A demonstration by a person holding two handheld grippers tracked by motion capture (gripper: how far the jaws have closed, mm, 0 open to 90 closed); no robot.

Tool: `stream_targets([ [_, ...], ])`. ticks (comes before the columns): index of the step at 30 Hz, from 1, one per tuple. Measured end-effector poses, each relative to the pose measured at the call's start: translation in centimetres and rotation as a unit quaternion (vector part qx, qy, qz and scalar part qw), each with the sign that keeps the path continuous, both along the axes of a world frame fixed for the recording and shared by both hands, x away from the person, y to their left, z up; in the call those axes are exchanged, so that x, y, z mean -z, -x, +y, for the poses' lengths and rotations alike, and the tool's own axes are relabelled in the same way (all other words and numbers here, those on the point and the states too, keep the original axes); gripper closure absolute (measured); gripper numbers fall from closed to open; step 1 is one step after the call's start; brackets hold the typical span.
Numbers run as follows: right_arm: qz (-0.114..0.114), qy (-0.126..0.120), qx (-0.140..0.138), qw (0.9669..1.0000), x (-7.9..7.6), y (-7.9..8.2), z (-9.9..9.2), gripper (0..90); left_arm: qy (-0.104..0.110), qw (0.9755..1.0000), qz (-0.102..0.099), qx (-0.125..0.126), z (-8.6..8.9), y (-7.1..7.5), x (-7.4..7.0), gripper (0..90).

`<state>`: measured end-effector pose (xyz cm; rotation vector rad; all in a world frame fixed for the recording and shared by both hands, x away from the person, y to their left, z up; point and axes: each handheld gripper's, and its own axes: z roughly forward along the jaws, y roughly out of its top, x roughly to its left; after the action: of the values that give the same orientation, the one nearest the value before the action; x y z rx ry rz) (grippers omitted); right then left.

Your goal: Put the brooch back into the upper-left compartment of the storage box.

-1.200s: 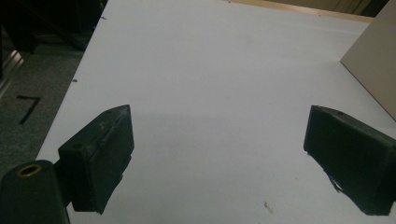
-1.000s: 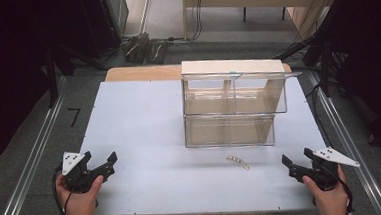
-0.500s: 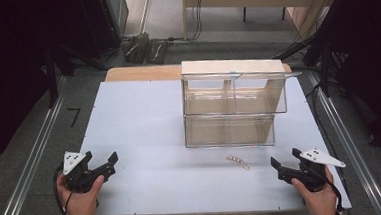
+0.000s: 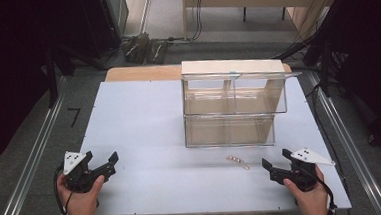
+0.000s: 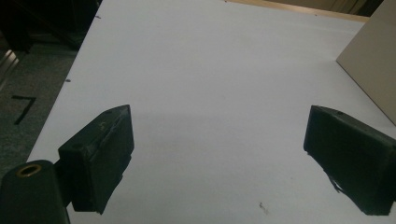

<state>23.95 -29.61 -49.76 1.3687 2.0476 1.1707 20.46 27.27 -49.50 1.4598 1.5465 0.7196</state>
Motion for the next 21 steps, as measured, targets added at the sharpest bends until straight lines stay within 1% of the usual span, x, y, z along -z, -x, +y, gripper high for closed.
stream_targets([
  [10, 0.005, 0.0, -0.017, 0.9998, 0.2, -0.3, 1.6, 12.5, 0.001, 1.0, 0.0, 0.0, 0.0, 0.0, 0.0, 9.2],
  [21, 0.004, 0.003, -0.031, 0.9995, 0.4, -0.5, 2.8, 12.5, 0.002, 1.0, -0.001, 0.0, 0.0, 0.0, 0.0, 9.2],
])
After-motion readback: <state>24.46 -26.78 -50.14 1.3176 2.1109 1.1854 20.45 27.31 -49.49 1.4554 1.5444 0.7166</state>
